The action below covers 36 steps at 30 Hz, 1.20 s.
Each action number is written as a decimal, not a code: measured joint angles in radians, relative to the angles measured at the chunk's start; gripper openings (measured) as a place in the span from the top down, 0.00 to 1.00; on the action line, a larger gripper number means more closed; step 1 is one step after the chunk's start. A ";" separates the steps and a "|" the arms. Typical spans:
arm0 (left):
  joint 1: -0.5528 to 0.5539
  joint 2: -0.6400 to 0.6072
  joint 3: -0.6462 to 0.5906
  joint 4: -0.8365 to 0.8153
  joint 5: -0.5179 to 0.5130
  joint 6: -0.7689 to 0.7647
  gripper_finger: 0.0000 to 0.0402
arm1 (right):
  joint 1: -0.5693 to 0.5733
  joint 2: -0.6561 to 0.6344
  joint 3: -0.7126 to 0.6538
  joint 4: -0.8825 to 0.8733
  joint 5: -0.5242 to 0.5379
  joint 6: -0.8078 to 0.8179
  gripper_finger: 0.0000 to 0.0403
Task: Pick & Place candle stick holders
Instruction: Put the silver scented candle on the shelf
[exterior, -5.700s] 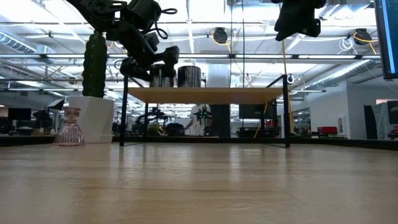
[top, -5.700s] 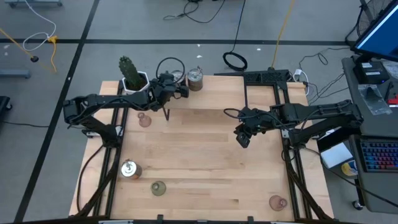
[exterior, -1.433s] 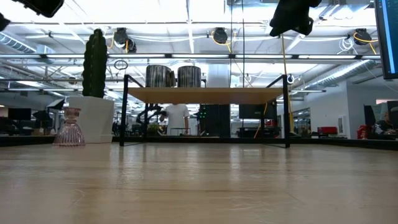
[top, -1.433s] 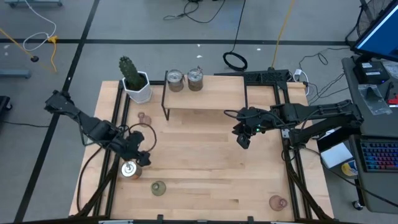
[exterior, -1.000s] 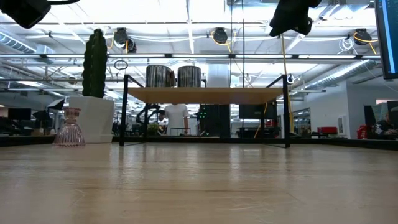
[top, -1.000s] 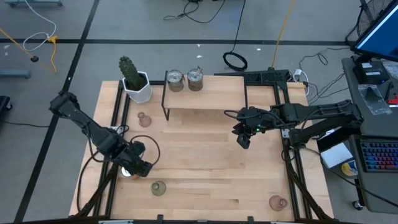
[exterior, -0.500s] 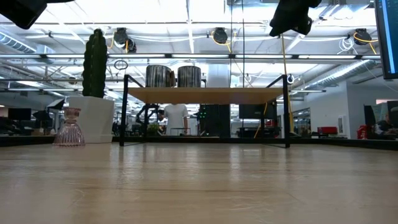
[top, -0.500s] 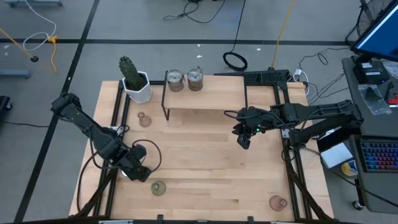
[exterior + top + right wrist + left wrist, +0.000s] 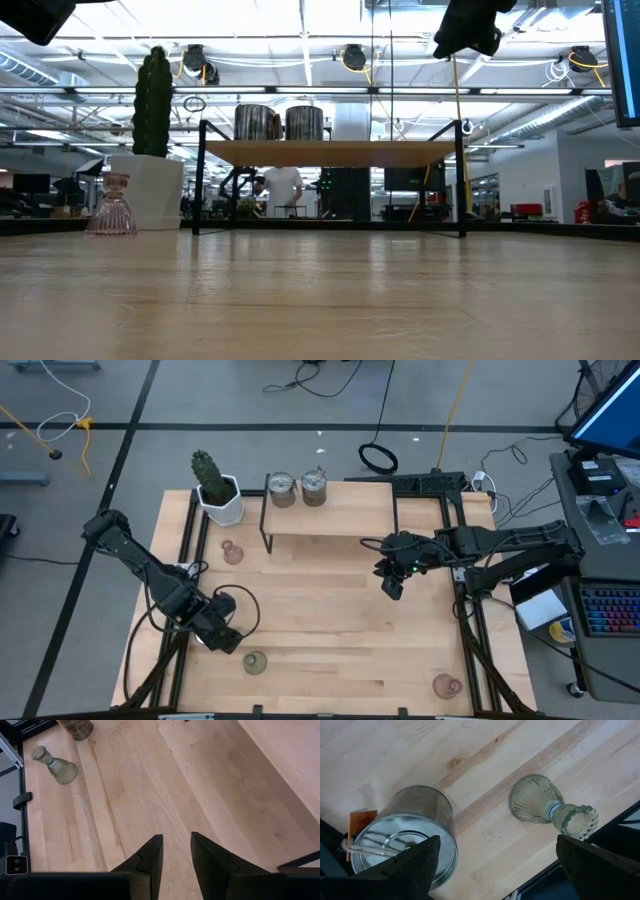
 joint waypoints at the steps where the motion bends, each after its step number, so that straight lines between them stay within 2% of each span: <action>1: 0.000 0.000 0.000 0.000 0.000 -0.001 0.02 | 0.000 0.000 0.000 0.000 0.000 0.000 0.77; 13: 0.000 0.000 0.000 0.000 -0.004 -0.098 0.02 | 0.000 0.000 0.000 0.000 0.002 -0.093 0.78; 22: 0.000 0.029 0.000 -0.004 -0.024 -0.120 0.02 | 0.000 -0.016 0.000 0.000 0.056 -0.196 0.78; 27: 0.000 0.090 0.000 -0.008 0.034 -0.120 0.02 | 0.000 -0.065 0.000 0.001 0.059 -0.220 0.78; 31: 0.001 0.120 0.003 -0.005 0.037 -0.131 0.02 | 0.000 -0.116 -0.005 0.011 0.111 -0.228 0.78; 36: 0.002 0.128 0.004 -0.003 0.038 -0.161 0.02 | 0.000 -0.222 -0.116 0.127 0.113 -0.209 0.78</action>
